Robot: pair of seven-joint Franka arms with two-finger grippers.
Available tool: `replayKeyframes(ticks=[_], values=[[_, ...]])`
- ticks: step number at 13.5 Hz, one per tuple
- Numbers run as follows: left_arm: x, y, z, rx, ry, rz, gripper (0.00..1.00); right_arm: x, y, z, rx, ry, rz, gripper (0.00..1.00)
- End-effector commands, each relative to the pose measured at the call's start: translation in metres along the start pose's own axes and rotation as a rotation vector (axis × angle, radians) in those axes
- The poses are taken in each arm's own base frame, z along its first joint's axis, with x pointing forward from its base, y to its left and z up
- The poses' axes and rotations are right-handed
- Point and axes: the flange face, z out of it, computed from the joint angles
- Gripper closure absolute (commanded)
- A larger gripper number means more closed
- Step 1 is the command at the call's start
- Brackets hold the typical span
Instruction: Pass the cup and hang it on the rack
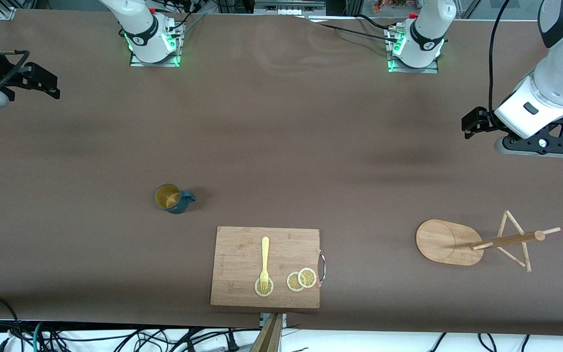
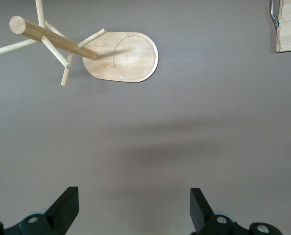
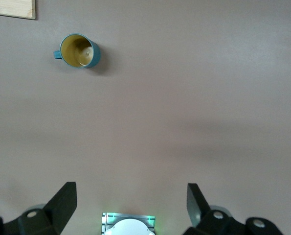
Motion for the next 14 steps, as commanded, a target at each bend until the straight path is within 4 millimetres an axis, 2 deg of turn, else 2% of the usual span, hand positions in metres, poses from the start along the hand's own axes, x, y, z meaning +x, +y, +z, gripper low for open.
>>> replayKeyframes(ticks=[1,10,14], values=[[0.003,-0.002,-0.006,0.022,0.012,0.016,0.00,0.000,-0.001,-0.004,0.011,0.018,0.008,0.01],[0.003,-0.002,-0.006,0.022,0.012,0.016,0.00,0.003,0.001,-0.005,0.008,0.024,0.015,0.01],[0.003,-0.003,-0.006,0.022,0.011,0.015,0.00,0.002,0.012,-0.005,0.012,0.027,0.033,0.01]])
